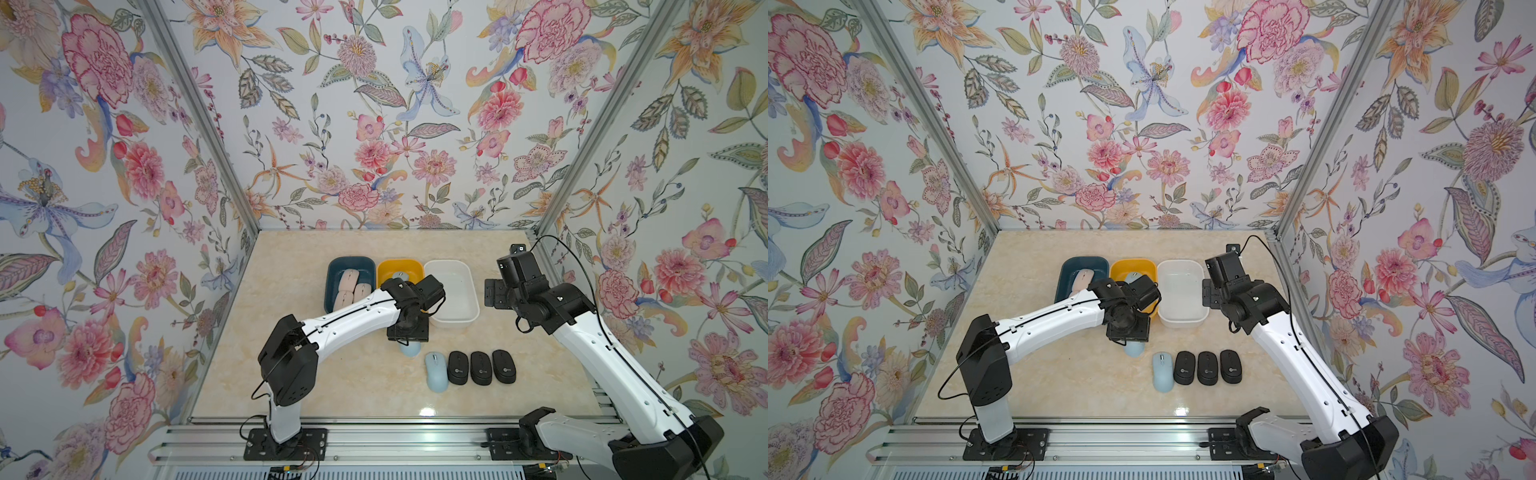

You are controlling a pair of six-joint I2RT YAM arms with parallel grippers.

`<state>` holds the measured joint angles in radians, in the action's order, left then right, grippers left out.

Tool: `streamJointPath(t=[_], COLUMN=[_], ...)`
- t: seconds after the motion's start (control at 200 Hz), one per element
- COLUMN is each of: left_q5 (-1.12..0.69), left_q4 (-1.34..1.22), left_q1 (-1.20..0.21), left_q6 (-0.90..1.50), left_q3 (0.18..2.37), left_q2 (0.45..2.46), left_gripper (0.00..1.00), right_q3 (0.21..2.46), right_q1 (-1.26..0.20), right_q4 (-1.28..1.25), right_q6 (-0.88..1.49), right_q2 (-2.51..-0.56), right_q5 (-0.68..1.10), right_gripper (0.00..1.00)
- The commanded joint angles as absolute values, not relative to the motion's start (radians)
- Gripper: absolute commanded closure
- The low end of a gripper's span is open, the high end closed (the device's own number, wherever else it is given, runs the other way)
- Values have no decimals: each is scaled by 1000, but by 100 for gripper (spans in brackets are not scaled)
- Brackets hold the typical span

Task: Place the mice by color into the storage box
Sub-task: Pick up the mouse from the center of the board, then place the mouse in the storage box.

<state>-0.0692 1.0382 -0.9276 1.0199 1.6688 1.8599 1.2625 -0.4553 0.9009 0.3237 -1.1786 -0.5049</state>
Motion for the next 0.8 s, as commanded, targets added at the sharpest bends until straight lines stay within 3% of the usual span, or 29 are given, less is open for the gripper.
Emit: streamJointPath(t=[0.0, 0.33, 0.795], left_q5=[-17, -56, -77], left_q4=[1120, 1161, 1161], left_q1=[-869, -723, -648], left_q6=[949, 840, 771], left_q3=[1804, 2098, 2193], left_q2=[1910, 2130, 2312], left_gripper=[52, 51, 50], right_q3=[1314, 1324, 1309], right_q1=[-460, -457, -454], right_q4=[909, 923, 943], right_q6=[310, 309, 301], right_q2=[-1182, -1178, -1162], right_q5=[-499, -506, -525], right_gripper=[2, 2, 2])
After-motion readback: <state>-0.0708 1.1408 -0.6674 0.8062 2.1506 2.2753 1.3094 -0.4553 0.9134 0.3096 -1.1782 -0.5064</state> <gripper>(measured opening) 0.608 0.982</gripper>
